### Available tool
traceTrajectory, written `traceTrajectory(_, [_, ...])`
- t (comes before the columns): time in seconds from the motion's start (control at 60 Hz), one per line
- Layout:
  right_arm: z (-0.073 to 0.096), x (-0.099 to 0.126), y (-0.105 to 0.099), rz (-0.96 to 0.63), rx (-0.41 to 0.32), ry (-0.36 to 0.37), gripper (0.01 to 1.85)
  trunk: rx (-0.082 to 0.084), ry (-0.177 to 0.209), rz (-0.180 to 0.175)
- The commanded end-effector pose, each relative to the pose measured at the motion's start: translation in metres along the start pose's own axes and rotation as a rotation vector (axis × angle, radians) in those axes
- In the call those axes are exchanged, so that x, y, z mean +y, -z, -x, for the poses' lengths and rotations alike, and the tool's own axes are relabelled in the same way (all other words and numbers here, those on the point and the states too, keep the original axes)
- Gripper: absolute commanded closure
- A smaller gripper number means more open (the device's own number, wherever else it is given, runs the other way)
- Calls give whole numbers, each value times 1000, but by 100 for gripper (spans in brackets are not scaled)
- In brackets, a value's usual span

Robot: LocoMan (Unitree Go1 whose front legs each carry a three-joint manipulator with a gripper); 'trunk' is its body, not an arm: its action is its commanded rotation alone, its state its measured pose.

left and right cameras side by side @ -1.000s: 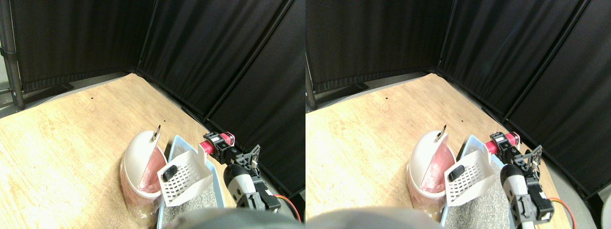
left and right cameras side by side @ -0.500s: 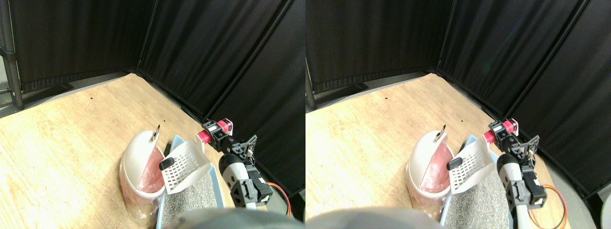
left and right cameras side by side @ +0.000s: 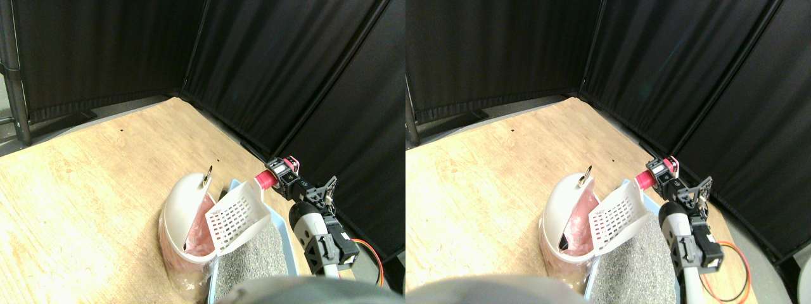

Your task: Scoop (unimanual)

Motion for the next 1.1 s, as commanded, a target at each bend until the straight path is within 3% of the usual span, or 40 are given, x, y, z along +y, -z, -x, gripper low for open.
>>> traceTrajectory(0.017, [1, -6, -8, -2, -51, 50, 180, -20, -51, 108])
traceTrajectory(0.133, [3, -9, -5, -67, -39, 86, 180, -16, -42, 98])
traceTrajectory(0.233, [2, -15, -1, -153, -49, 69, 180, -11, -33, 92])
traceTrajectory(0.3, [4, -24, 5, -251, -45, 134, 180, -12, -16, 84])
traceTrajectory(0.433, [4, -35, 15, -378, -67, 172, 180, -13, -3, 70])
traceTrajectory(0.633, [7, -51, 36, -514, -82, 290, 180, -1, 28, 38])
traceTrajectory(0.833, [19, -64, 62, -626, -128, 394, 180, 10, 69, -2])
traceTrajectory(1.1, [45, -79, 88, -677, -198, 459, 180, 26, 140, -67])
